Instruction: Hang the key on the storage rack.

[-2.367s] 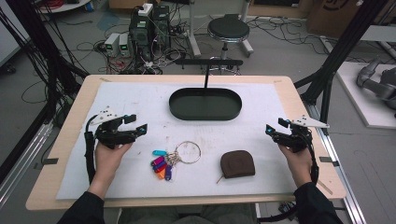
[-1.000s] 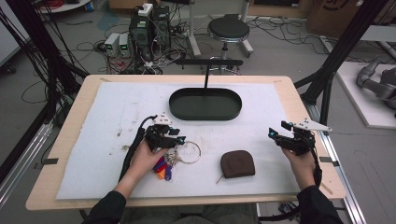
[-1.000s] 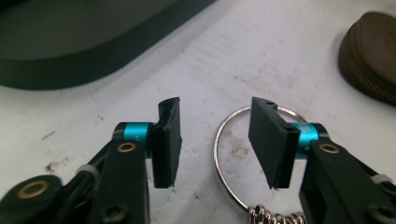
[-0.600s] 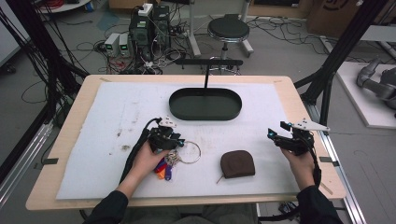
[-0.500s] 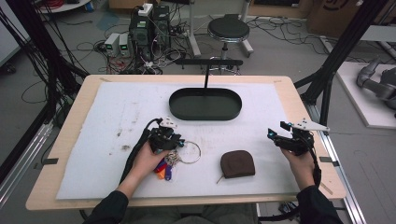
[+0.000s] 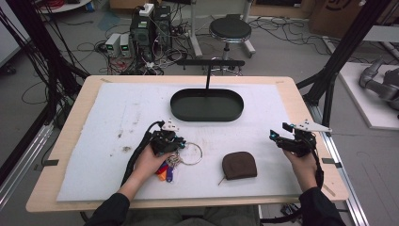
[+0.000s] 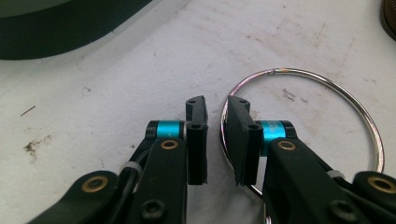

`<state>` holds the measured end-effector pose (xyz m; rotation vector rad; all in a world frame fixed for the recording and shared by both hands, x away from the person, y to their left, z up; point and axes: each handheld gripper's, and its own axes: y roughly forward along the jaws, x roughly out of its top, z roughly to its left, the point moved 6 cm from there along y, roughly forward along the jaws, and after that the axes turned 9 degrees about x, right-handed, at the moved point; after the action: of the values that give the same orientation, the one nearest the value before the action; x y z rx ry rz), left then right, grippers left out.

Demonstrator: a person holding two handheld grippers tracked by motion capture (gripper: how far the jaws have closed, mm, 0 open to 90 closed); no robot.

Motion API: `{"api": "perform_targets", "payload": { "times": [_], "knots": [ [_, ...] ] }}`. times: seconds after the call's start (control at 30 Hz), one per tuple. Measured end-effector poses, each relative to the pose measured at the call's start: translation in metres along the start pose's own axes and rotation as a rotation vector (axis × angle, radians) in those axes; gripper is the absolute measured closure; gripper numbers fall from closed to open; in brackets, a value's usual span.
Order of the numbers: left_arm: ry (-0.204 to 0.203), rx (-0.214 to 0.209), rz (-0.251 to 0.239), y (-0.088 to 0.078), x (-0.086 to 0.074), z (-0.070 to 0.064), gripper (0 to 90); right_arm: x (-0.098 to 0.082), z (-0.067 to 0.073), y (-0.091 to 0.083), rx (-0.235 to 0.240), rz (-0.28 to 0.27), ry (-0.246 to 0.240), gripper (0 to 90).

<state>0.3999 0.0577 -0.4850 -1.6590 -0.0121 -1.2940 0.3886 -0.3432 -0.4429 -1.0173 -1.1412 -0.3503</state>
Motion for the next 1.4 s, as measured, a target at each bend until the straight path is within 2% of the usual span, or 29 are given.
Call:
{"api": "perform_targets", "payload": {
  "times": [0.07, 0.17, 0.27, 0.37, 0.4, 0.43, 0.5, 0.63, 0.67, 0.7, 0.73, 0.77, 0.8, 0.87, 0.97, 1.03, 1.07, 1.1, 1.17, 1.3, 1.4],
  "knots": [
    [0.008, 0.002, 0.002, -0.001, 0.0, 0.0, 85.8, 0.0, 0.0, 0.0, 0.0, -0.003, -0.006, 35.1],
    [-0.003, -0.009, 0.002, -0.002, 0.0, 0.001, 85.9, 0.001, 0.001, -0.001, -0.001, -0.006, -0.001, 35.1],
    [-0.02, -0.015, -0.02, -0.006, 0.002, 0.003, 85.9, 0.001, 0.0, -0.001, -0.002, -0.009, -0.003, 35.1],
    [-0.039, -0.021, -0.075, -0.014, 0.007, 0.006, 85.9, 0.001, 0.0, -0.001, -0.003, -0.01, -0.004, 35.1],
    [-0.039, -0.021, -0.075, -0.014, 0.007, 0.006, 85.9, 0.001, 0.0, -0.001, -0.003, -0.01, -0.004, 35.1],
    [-0.053, -0.023, -0.112, -0.021, 0.01, 0.007, 86.0, 0.001, 0.0, -0.001, -0.004, -0.011, -0.009, 35.1],
    [-0.059, -0.021, -0.149, -0.028, 0.014, 0.008, 86.0, 0.001, 0.0, -0.001, -0.003, -0.014, -0.009, 35.1],
    [-0.04, -0.026, -0.234, -0.043, 0.021, 0.006, 89.5, 0.001, 0.0, -0.001, -0.003, -0.013, -0.005, 35.1],
    [-0.04, -0.026, -0.234, -0.043, 0.021, 0.006, 89.5, 0.001, 0.0, -0.001, -0.002, -0.012, -0.004, 35.1],
    [-0.029, -0.032, -0.263, -0.048, 0.024, 0.003, 89.5, 0.001, 0.0, -0.001, -0.001, -0.013, -0.007, 35.1],
    [-0.02, -0.033, -0.263, -0.049, 0.024, 0.001, 89.5, 0.001, 0.0, 0.0, 0.001, -0.011, -0.008, 35.1],
    [-0.001, -0.011, -0.239, -0.048, 0.023, 0.0, 89.4, 0.001, 0.001, 0.0, 0.002, -0.01, -0.007, 35.1],
    [-0.005, -0.004, -0.22, -0.046, 0.021, 0.001, 89.4, 0.001, 0.001, 0.0, 0.002, -0.01, -0.008, 35.1],
    [-0.023, -0.023, -0.203, -0.043, 0.02, 0.002, 88.0, 0.001, 0.001, 0.0, 0.001, -0.01, -0.01, 35.1],
    [-0.034, -0.015, -0.174, -0.035, 0.019, 0.003, 82.0, 0.002, 0.001, 0.0, 0.0, -0.008, -0.012, 35.1],
    [-0.043, -0.002, -0.125, -0.027, 0.018, 0.004, 77.0, 0.001, 0.002, 0.001, 0.003, -0.006, -0.009, 35.1],
    [-0.043, -0.002, -0.125, -0.027, 0.018, 0.004, 76.8, 0.001, 0.001, 0.001, 0.003, -0.005, -0.012, 35.1],
    [-0.041, 0.016, -0.095, -0.021, 0.015, 0.005, 75.2, 0.001, 0.001, 0.001, 0.002, -0.005, -0.014, 35.1],
    [-0.054, 0.025, -0.048, -0.012, 0.011, 0.006, 74.6, 0.001, 0.001, 0.001, 0.004, -0.004, -0.011, 35.1],
    [-0.05, 0.03, 0.018, -0.001, 0.004, 0.008, 74.6, 0.001, 0.001, 0.001, 0.004, -0.003, -0.009, 35.1],
    [-0.045, 0.039, 0.028, 0.002, 0.003, 0.008, 76.4, 0.001, 0.001, 0.0, 0.004, -0.002, -0.007, 35.1]
  ]
}}
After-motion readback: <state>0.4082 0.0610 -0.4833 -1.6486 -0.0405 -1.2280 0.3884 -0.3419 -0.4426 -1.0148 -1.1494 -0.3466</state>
